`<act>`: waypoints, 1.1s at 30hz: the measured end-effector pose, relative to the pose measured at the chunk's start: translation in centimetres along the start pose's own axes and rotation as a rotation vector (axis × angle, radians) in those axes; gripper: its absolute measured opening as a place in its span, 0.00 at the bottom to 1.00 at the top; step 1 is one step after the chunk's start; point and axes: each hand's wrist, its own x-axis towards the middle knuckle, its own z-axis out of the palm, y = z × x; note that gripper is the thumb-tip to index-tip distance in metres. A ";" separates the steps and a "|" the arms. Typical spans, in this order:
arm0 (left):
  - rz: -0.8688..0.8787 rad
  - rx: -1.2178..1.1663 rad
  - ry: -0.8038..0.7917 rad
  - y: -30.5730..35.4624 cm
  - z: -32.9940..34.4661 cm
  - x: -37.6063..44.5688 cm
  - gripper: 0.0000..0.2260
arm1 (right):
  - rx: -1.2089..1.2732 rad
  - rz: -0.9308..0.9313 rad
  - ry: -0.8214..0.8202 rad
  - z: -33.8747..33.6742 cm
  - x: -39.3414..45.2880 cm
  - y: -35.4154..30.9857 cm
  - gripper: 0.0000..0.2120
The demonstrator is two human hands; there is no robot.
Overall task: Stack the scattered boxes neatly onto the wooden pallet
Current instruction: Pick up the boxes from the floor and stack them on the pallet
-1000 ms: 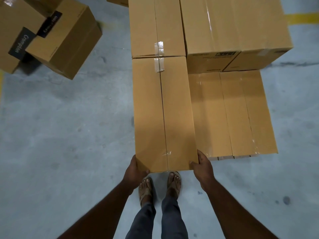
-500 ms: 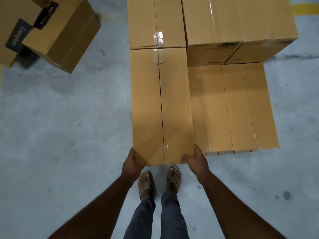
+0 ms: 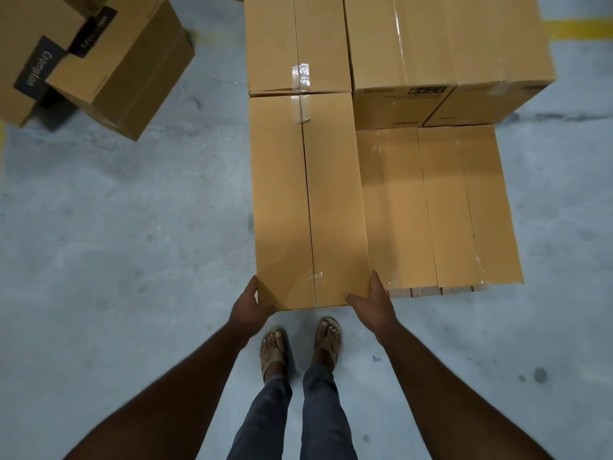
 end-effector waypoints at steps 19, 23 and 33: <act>0.139 -0.390 0.358 6.8 -13.7 -16.3 0.11 | -0.044 -0.530 -0.112 5.3 -20.1 -18.1 0.15; 0.149 -0.522 0.454 4.6 -21.2 -16.1 0.10 | -0.085 -0.622 -0.153 11.6 -21.2 -24.1 0.14; 0.128 -0.660 0.547 -5.4 -45.5 -16.1 0.08 | -0.006 -0.606 -0.207 34.4 -25.7 -37.2 0.12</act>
